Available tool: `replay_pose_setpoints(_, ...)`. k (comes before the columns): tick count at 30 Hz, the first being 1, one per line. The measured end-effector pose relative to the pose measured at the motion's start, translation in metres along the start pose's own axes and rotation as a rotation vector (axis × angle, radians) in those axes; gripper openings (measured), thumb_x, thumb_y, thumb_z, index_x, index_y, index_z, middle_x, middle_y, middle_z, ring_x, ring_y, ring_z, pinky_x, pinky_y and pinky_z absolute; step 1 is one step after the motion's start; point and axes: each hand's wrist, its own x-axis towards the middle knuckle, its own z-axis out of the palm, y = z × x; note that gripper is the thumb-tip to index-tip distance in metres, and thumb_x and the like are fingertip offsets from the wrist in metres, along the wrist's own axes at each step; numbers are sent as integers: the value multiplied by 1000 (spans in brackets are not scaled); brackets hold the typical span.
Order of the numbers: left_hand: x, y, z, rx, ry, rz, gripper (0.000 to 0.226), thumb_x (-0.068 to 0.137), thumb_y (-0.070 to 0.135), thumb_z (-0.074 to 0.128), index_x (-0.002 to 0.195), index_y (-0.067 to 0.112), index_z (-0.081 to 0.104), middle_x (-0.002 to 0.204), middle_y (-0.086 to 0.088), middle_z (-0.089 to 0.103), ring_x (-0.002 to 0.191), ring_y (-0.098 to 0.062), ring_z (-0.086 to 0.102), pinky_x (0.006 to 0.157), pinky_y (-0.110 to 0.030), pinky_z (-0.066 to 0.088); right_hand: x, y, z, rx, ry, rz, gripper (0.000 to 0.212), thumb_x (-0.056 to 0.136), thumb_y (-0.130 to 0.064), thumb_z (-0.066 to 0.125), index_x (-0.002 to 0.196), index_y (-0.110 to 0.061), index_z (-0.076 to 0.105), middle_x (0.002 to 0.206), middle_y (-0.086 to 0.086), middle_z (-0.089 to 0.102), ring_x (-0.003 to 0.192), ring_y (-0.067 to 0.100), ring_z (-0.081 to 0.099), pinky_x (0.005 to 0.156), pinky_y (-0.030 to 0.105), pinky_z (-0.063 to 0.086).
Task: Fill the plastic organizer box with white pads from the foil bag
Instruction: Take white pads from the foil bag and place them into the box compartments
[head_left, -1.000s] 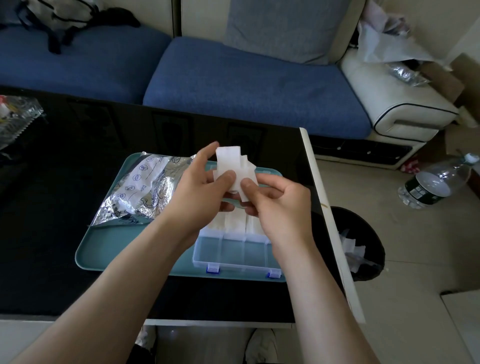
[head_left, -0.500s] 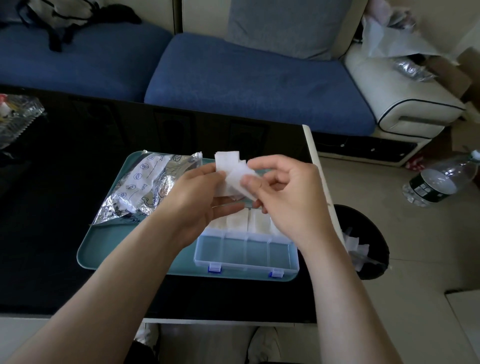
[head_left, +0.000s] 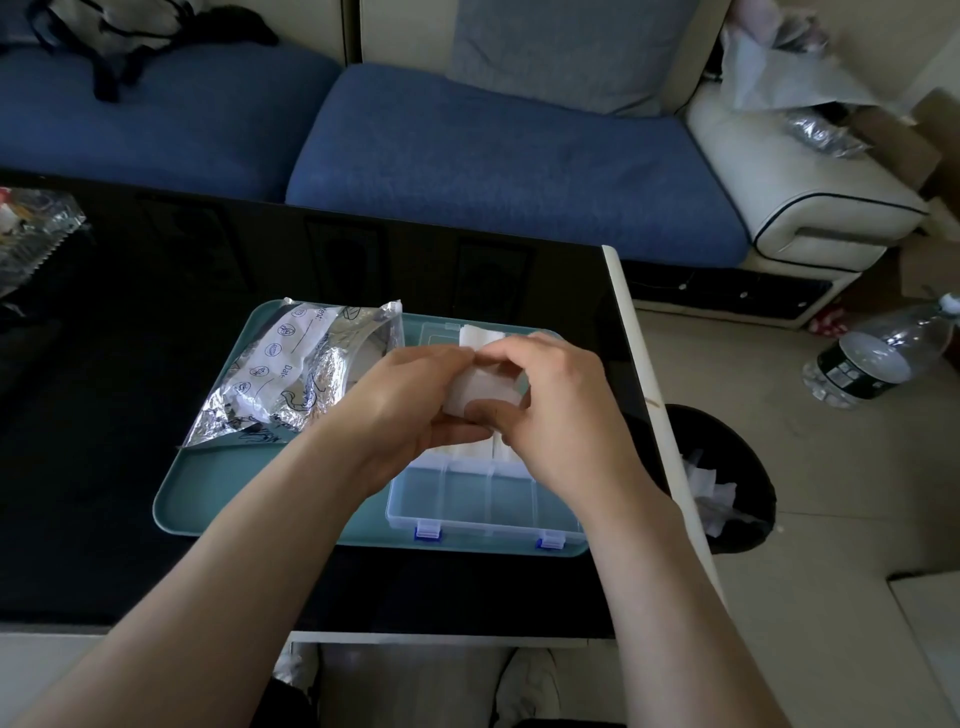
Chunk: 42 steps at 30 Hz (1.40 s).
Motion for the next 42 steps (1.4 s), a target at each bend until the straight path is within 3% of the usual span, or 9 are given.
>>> replay_pose_setpoints(7,7,-4,-4,1,83,39,29,109,17,52,109,-10,63,115,-36,68,97,-35,73,92,-49,63,-2,-2,3,-82,-39,25,4,97,-24,74,99,-26,77,86,-13,72,73,5,66,67,30,60)
replay_pose_setpoints(11,5,-2,-2,-9,158,46,21,110,14,51,104,9,71,112,-25,72,96,-35,73,92,-47,63,0,2,0,-80,44,186,10,98,-20,67,97,-24,76,82,-13,71,66,2,65,53,18,52)
replay_pose_setpoints(14,4,-2,-2,-9,155,54,22,111,15,50,110,17,72,118,-17,73,107,-38,75,92,-45,64,4,2,-4,297,182,447,17,95,-14,66,87,-24,78,77,-9,73,77,5,70,65,22,61)
replay_pose_setpoints(17,4,-4,-2,19,111,60,24,111,17,49,122,15,71,122,-17,72,107,-37,75,93,-45,63,5,-5,-12,652,119,610,12,95,-20,72,95,-26,81,92,-11,76,96,9,71,75,27,59)
replay_pose_setpoints(21,1,-1,1,39,-3,60,31,109,13,46,121,14,74,119,-18,76,107,-34,76,98,-46,61,3,-7,-9,720,85,605,10,93,-19,80,101,-24,81,88,-9,79,75,-1,73,60,10,51)
replay_pose_setpoints(27,-4,4,5,-15,-81,63,32,111,28,51,118,5,72,111,-16,78,97,-29,78,96,-46,61,5,-5,3,603,171,571,15,88,-24,87,96,-24,74,79,-2,79,72,8,77,62,17,54)
replay_pose_setpoints(31,-4,1,2,175,-133,126,28,106,9,54,125,16,73,118,-12,78,110,-27,75,101,-45,59,5,-5,7,481,192,484,29,88,-19,84,111,-28,69,80,-3,77,70,1,73,57,9,49)
replay_pose_setpoints(38,-6,1,0,261,-93,143,30,98,1,63,116,19,78,104,-14,79,90,-22,77,89,-38,64,5,-3,12,189,296,187,25,86,-16,83,109,-24,79,100,-12,73,86,2,70,70,8,53)
replay_pose_setpoints(42,-6,1,-3,296,-81,162,26,98,4,70,122,16,74,98,-11,80,84,-21,78,75,-29,63,6,-8,8,391,271,314,15,90,-12,75,100,-23,79,85,-9,77,81,4,73,68,17,57)
